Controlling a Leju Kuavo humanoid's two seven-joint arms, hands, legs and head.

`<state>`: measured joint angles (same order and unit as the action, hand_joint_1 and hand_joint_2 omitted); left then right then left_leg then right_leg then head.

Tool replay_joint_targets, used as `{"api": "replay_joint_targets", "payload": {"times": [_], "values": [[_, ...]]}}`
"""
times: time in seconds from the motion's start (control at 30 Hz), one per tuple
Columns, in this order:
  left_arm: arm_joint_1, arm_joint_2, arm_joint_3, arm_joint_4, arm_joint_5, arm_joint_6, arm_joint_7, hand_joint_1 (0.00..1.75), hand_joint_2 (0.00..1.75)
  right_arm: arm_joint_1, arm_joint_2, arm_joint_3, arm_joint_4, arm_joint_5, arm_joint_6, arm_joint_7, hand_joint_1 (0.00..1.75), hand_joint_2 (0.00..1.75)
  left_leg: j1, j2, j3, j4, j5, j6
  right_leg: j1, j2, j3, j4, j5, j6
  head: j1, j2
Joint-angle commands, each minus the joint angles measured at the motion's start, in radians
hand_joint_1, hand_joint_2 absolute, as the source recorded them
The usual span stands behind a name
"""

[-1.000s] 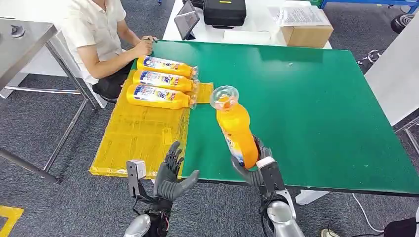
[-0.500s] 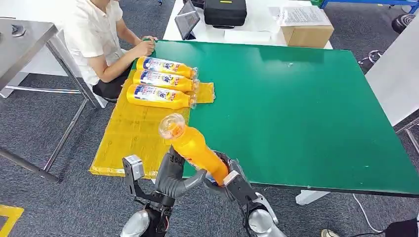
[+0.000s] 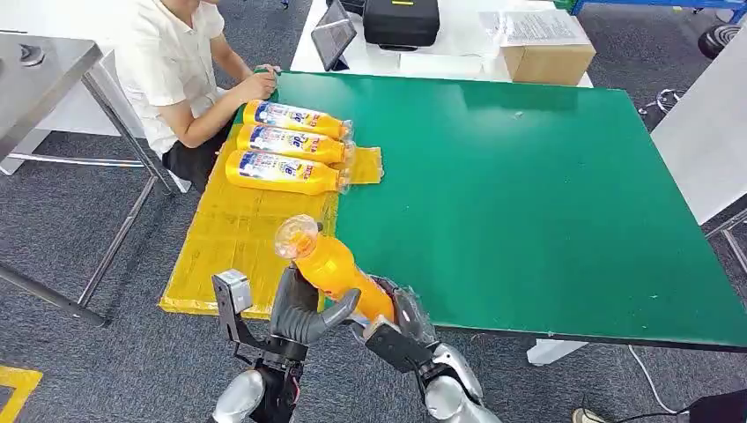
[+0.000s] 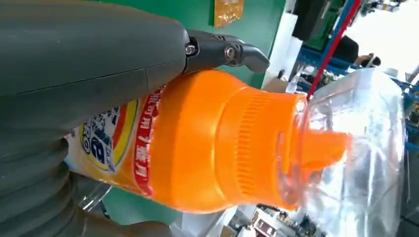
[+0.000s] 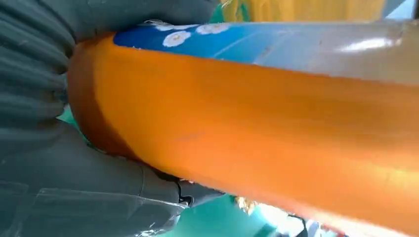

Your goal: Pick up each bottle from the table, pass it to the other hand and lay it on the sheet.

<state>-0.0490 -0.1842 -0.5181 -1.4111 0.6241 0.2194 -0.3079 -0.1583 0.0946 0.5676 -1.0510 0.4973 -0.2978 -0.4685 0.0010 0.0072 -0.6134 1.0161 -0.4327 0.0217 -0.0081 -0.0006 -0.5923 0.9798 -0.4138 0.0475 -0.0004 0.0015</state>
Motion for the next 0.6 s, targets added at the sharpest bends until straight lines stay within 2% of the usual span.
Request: {"api": "replay_joint_targets", "payload": {"times": [0.03, 0.1, 0.13, 0.17, 0.3, 0.33, 0.37, 0.4, 0.43, 0.5, 0.57, 0.6], "values": [[-0.073, -0.002, -0.02, 0.128, 0.004, 0.002, 0.052, 0.3, 1.75, -0.071, -0.013, 0.107, 0.096, 0.088, -0.08, 0.034, 1.75, 1.75, 0.0, -0.002, 0.004, -0.002, 0.0, -0.001, 0.0, -0.001, 0.004, -0.001, -0.001, -0.001, 0.0, 0.0], [-0.073, -0.002, -0.02, 0.128, 0.004, 0.002, 0.052, 0.3, 1.75, -0.071, -0.013, 0.107, 0.096, 0.088, -0.08, 0.034, 1.75, 1.75, 0.0, -0.002, 0.004, -0.001, -0.001, -0.001, 0.0, -0.001, 0.004, -0.001, -0.001, -0.001, 0.0, 0.0], [-0.077, -0.001, -0.019, 0.139, 0.005, 0.002, 0.052, 1.5, 1.75, -0.073, -0.013, 0.111, 0.096, 0.098, -0.09, 0.037, 1.75, 1.75, 0.0, -0.001, 0.003, -0.001, 0.0, -0.001, 0.0, 0.0, 0.003, -0.001, 0.0, -0.001, 0.0, 0.0], [-0.078, -0.004, -0.016, 0.147, 0.006, 0.0, 0.051, 1.75, 1.75, -0.076, -0.012, 0.117, 0.096, 0.108, -0.099, 0.04, 1.75, 1.75, 0.0, -0.001, 0.005, -0.002, -0.001, -0.001, 0.0, 0.0, 0.005, -0.002, -0.001, -0.001, 0.0, 0.0], [-0.072, -0.012, 0.001, 0.124, 0.035, -0.042, 0.037, 1.75, 1.75, -0.072, -0.009, 0.123, 0.083, 0.08, -0.086, 0.037, 1.66, 1.75, 0.0, -0.001, 0.003, -0.001, -0.001, -0.001, 0.0, 0.0, 0.003, -0.001, -0.001, -0.001, 0.0, 0.0], [-0.07, -0.011, 0.002, 0.11, 0.04, -0.05, 0.036, 1.75, 1.75, -0.066, -0.01, 0.122, 0.077, 0.064, -0.08, 0.024, 1.45, 1.75, 0.0, -0.001, 0.004, -0.001, -0.001, -0.001, 0.0, 0.0, 0.004, 0.0, -0.001, -0.001, 0.0, 0.0], [-0.068, -0.012, 0.007, 0.095, 0.057, -0.067, 0.038, 1.75, 1.75, -0.057, -0.008, 0.116, 0.074, 0.041, -0.077, -0.002, 0.96, 1.75, 0.0, -0.001, 0.005, -0.001, -0.002, -0.001, 0.0, 0.0, 0.005, 0.0, -0.002, -0.002, 0.0, 0.0], [-0.065, -0.012, 0.011, 0.083, 0.078, -0.083, 0.044, 1.75, 1.75, -0.049, -0.004, 0.111, 0.072, 0.02, -0.078, -0.026, 0.09, 1.75, 0.0, -0.001, 0.003, -0.001, -0.001, -0.001, 0.0, -0.001, 0.003, 0.0, -0.002, -0.001, 0.0, 0.0], [-0.06, -0.013, 0.016, 0.07, 0.105, -0.099, 0.057, 1.75, 1.75, -0.038, 0.002, 0.107, 0.061, 0.003, -0.089, -0.053, 0.0, 1.75, 0.0, -0.002, 0.005, 0.0, -0.002, -0.001, 0.0, -0.001, 0.005, 0.0, -0.003, -0.002, 0.0, 0.0], [-0.056, -0.01, 0.025, 0.05, 0.136, -0.121, 0.058, 1.75, 1.75, -0.025, 0.01, 0.112, 0.031, -0.025, -0.084, -0.1, 0.0, 1.75, 0.0, -0.001, 0.005, -0.001, -0.002, -0.001, 0.0, -0.001, 0.005, 0.0, -0.002, -0.002, 0.0, 0.0], [-0.057, -0.007, 0.039, 0.032, 0.154, -0.126, 0.055, 1.75, 1.75, -0.016, 0.009, 0.124, -0.003, -0.025, -0.096, -0.103, 0.0, 1.75, 0.0, 0.0, 0.005, -0.001, -0.002, -0.001, 0.0, 0.0, 0.004, 0.0, -0.002, -0.002, 0.0, 0.0], [-0.061, -0.009, 0.063, 0.022, 0.171, -0.121, 0.046, 1.75, 1.75, -0.007, 0.008, 0.123, -0.029, -0.022, -0.126, -0.121, 0.0, 1.75, 0.0, 0.0, 0.002, 0.0, -0.001, -0.001, 0.0, 0.0, 0.002, 0.001, -0.001, -0.001, 0.0, 0.0]]}}
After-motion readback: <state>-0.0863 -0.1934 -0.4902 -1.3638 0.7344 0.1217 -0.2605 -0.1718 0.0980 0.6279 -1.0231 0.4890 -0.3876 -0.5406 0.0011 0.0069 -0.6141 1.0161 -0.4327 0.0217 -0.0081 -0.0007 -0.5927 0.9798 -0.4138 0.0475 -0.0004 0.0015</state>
